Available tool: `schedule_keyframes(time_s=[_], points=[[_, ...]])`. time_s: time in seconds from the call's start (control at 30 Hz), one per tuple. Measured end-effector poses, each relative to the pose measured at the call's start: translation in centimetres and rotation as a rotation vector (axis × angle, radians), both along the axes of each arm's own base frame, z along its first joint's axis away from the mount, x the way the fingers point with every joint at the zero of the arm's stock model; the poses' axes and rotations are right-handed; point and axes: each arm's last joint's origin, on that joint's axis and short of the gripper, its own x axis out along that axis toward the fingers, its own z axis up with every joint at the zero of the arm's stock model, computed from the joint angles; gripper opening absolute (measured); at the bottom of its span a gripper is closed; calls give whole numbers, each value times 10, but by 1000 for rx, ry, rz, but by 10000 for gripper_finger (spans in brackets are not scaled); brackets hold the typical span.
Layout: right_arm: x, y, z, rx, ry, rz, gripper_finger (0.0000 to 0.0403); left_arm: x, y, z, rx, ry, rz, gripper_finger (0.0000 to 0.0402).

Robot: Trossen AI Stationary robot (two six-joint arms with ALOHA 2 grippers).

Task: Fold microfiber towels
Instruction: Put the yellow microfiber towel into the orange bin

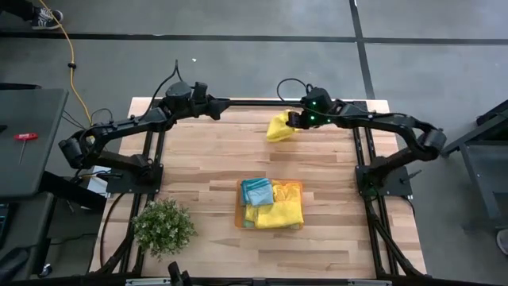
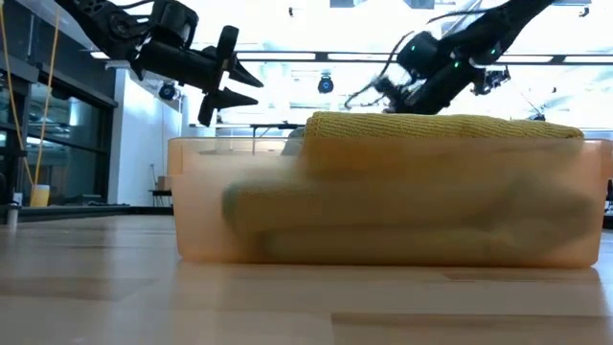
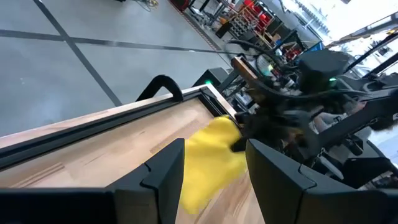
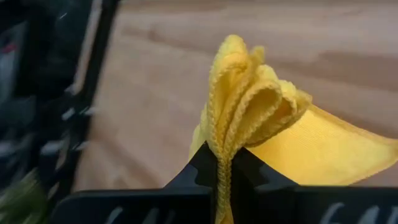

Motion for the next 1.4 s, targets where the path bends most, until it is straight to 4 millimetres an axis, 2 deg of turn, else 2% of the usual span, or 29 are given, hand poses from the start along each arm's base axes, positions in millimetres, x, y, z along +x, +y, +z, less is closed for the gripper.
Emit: schedule_keyframes(time_s=[0.33, 0.5, 0.67, 0.87, 1.03, 1.2, 1.4], points=[[9, 50, 36, 91, -186, 264, 1, 0, 0, 0, -2, 2, 5, 161], [25, 80, 44, 148, -272, 357, 0, 0, 0, 0, -8, -2, 4, 161], [38, 117, 48, 198, -307, 409, 0, 0, 0, 0, -8, -2, -7, 161], [48, 169, 57, 221, -379, 336, 0, 1, -2, 0, -5, -4, -61, 161], [46, 204, 60, 184, -415, 229, 0, 2, -3, 0, -36, -27, -121, 161], [40, 232, 60, 16, -424, 123, 0, 4, -7, 0, -60, -42, -191, 161], [33, 258, 57, -205, -396, 103, 0, 14, -18, 0, -64, -42, -260, 161]])
